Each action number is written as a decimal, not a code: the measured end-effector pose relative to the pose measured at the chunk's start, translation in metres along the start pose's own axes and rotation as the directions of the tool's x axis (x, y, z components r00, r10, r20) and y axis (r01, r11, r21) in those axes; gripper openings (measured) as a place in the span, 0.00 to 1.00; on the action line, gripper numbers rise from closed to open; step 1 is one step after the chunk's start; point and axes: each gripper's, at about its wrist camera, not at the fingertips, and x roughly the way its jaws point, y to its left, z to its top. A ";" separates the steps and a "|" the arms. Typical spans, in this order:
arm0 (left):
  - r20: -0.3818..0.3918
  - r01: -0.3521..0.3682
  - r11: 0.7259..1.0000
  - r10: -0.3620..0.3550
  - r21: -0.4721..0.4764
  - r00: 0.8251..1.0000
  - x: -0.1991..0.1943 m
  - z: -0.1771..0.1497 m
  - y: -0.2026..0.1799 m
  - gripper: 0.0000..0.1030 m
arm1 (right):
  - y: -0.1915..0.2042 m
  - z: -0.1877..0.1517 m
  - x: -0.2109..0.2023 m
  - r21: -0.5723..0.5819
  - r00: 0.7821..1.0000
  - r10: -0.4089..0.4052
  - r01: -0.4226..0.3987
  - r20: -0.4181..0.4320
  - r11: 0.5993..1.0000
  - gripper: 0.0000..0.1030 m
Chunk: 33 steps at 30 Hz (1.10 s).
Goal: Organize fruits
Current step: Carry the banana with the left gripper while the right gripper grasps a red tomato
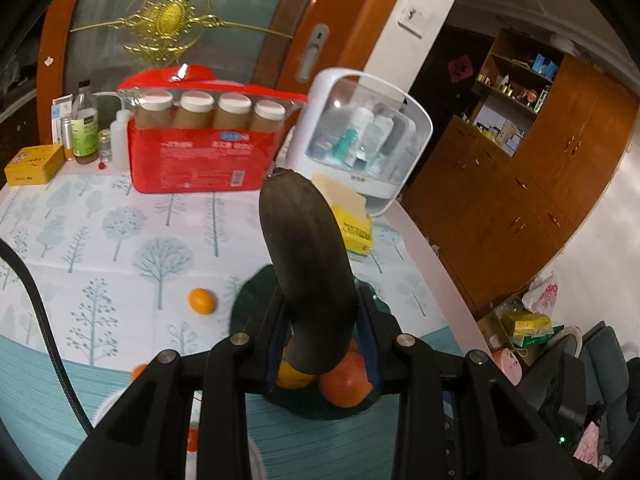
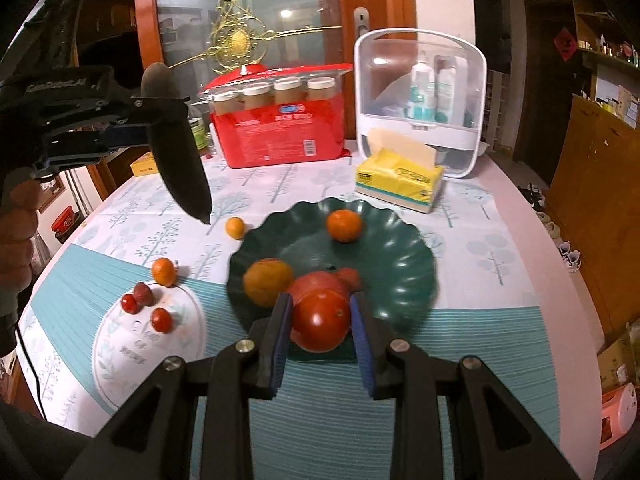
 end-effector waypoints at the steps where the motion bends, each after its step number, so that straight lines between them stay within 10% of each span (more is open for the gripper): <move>1: -0.006 -0.003 1.000 0.003 -0.001 1.000 0.003 -0.002 -0.004 0.31 | -0.006 0.000 0.002 0.001 1.000 0.002 -0.002 -0.003 1.000 0.29; 33: -0.218 -0.102 0.995 0.096 -0.016 0.971 0.114 -0.010 -0.032 0.31 | -0.059 -0.011 0.073 0.048 0.987 0.111 -0.106 -0.115 0.993 0.37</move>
